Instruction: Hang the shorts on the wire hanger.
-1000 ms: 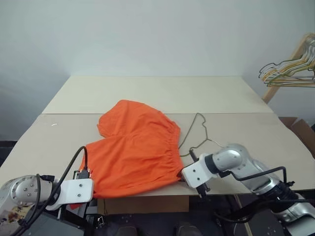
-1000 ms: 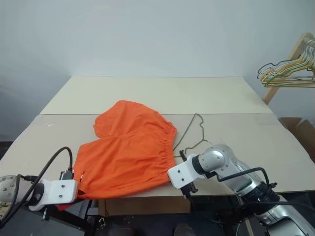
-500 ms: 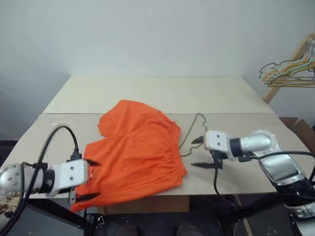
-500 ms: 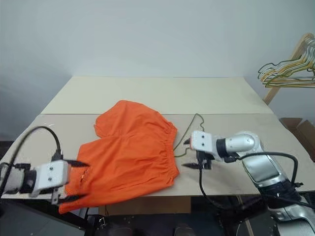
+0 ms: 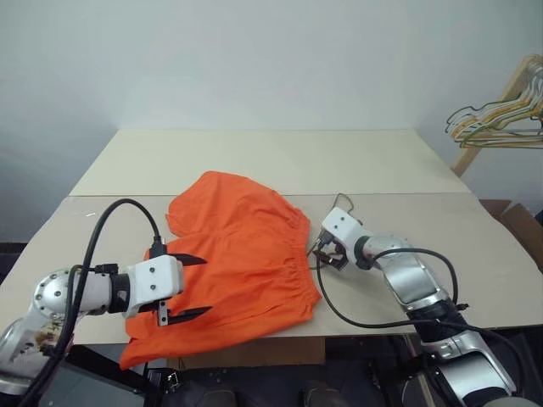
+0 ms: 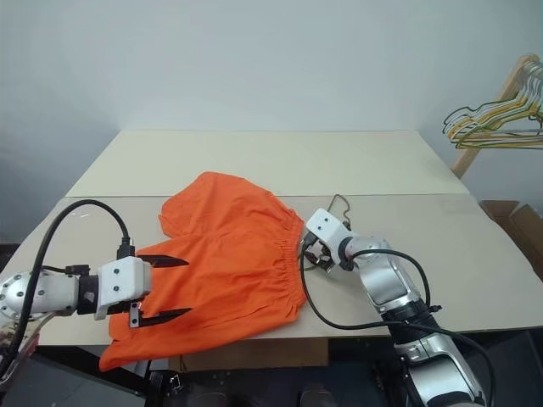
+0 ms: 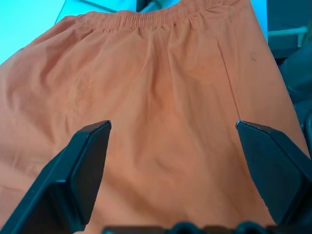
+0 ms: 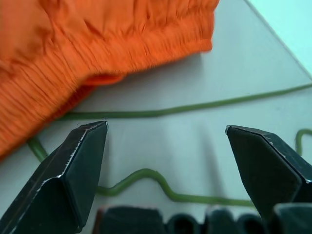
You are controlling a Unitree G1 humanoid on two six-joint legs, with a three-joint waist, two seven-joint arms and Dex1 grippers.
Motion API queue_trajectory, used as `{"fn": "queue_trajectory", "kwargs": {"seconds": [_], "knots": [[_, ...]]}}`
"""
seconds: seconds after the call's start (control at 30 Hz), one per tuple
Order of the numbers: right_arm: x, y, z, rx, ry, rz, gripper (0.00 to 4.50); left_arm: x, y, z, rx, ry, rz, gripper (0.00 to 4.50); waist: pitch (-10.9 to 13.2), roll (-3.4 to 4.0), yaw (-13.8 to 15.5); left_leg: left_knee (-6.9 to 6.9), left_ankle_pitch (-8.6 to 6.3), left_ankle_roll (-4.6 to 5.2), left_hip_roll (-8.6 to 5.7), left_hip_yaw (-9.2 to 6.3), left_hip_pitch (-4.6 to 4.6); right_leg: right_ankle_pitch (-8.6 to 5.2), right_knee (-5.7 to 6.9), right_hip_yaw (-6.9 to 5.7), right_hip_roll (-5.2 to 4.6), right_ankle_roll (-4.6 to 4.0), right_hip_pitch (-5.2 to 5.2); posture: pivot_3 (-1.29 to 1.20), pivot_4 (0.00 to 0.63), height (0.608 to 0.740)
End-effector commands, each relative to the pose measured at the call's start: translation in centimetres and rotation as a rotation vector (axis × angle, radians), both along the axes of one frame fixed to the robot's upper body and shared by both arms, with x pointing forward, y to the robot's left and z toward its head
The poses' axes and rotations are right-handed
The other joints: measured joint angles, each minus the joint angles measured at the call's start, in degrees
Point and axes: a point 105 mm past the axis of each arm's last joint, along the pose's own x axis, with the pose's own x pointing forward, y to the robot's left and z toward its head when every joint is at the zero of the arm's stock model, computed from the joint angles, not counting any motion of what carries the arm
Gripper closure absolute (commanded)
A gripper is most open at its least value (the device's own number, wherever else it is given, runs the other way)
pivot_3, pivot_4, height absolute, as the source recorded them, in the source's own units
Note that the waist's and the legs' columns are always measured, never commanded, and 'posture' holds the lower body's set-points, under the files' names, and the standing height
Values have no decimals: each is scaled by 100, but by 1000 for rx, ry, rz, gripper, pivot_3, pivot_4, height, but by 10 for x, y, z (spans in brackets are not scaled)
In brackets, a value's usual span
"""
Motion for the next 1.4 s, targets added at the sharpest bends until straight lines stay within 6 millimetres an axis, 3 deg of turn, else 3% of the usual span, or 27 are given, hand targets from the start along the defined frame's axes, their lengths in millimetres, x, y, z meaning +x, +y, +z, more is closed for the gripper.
{"fn": "queue_trajectory", "kwargs": {"seconds": [0.03, 0.23, 0.33, 0.47, 0.57, 0.77, 0.9, 1.03, 1.2, 1.3, 1.4], "knots": [[-3, -26, -3, -137, -29, 25, 0, 4, 3, 3, 36, -41, -20, 37, 0, 1, -1, 0, 0, 0, -1, 1, 0, 0, 0, 1, -1, 0, 0, 9, 0, 740], [-11, -76, 3, -237, -12, -11, 0, 4, 6, -1, 50, -43, -21, 37, -2, -2, 15, 3, 0, 0, -5, 0, 11, 0, -4, -1, -6, 5, 18, 8, 0, 740], [-14, -87, 14, -214, -15, -29, 0, 4, 6, -2, 50, -44, -22, 37, -3, -2, 20, 3, 0, 0, -5, 0, 12, -1, -5, -2, -7, 6, 21, 2, 0, 740], [-7, -73, 35, 18, -8, -118, 0, 5, 4, -4, 47, -44, -24, 37, -3, -2, -36, 3, 0, 1, -4, 0, 13, -1, -5, -1, -4, 6, 21, -2, 0, 740], [1, -56, 37, 192, 28, -190, 0, 6, 1, -6, 42, -48, -27, 37, -3, -1, -155, 2, -1, 2, 17, -3, 12, 2, -2, 3, 19, 0, 19, -8, 0, 740], [20, -37, 18, 325, 71, -352, 0, 8, -1, -4, 29, -57, -32, 37, -1, 2, -166, 2, -5, 1, 31, -8, -4, 4, -4, 6, 36, -8, -2, 3, 0, 740], [33, -39, 7, 347, 61, -487, 0, 8, -10, 4, -28, -80, -45, 37, 0, 3, -159, 2, -5, 1, 29, -5, -3, 6, -2, 7, 34, -9, -1, 13, 0, 740], [31, -35, -5, 391, 131, -519, 0, 8, -19, 14, -91, -95, -55, 37, -1, 3, -171, 2, -5, 1, 30, -6, -4, 6, -2, 9, 35, -10, -2, 18, 0, 740], [21, -21, -23, 368, 227, -478, 0, 8, -20, 13, -85, -90, -60, 37, -3, 5, -179, 2, -6, 1, 32, -7, 2, 6, -1, 9, 39, -10, 1, 18, 0, 740], [15, -16, -32, 413, 299, -501, 543, 8, -21, 12, -81, -90, -63, 0, -8, 3, -180, 2, -6, 1, 34, -8, 5, 6, -2, 9, 41, -10, 5, 20, 0, 740], [12, -14, -37, 430, 331, -510, 1529, 8, -22, 11, -81, -89, -66, 0, -23, -10, -180, 2, -6, 1, 38, -9, 10, 6, -2, 8, 44, -10, 11, 24, 0, 740]]}}
